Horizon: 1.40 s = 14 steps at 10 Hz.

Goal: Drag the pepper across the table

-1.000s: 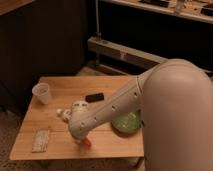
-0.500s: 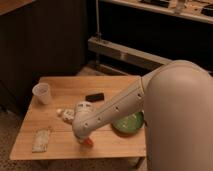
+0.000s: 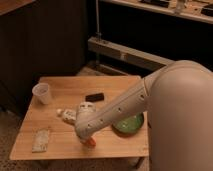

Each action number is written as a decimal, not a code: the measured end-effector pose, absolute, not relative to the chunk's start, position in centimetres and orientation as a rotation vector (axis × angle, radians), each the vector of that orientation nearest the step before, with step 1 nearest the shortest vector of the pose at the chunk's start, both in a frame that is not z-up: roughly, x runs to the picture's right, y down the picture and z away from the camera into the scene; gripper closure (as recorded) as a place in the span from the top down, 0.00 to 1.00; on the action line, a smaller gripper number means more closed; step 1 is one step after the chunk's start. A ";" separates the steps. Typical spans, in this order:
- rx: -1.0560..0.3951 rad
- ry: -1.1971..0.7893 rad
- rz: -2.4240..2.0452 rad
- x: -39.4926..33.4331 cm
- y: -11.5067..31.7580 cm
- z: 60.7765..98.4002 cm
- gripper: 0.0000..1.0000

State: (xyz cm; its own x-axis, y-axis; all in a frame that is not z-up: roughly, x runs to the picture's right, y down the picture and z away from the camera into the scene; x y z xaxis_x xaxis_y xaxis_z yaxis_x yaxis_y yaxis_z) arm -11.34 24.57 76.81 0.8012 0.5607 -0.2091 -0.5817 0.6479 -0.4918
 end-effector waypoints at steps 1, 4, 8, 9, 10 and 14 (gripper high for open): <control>-0.570 0.046 0.659 -10.9 24.6 76.9 0.00; -0.566 0.053 0.675 -10.2 24.6 77.1 0.00; -0.560 0.068 0.703 -9.3 24.5 77.3 0.00; -0.556 0.074 0.712 -8.9 24.5 77.3 0.00; -0.552 0.076 0.717 -8.7 24.4 77.3 0.00; -0.537 0.075 0.737 -8.1 24.1 77.1 0.00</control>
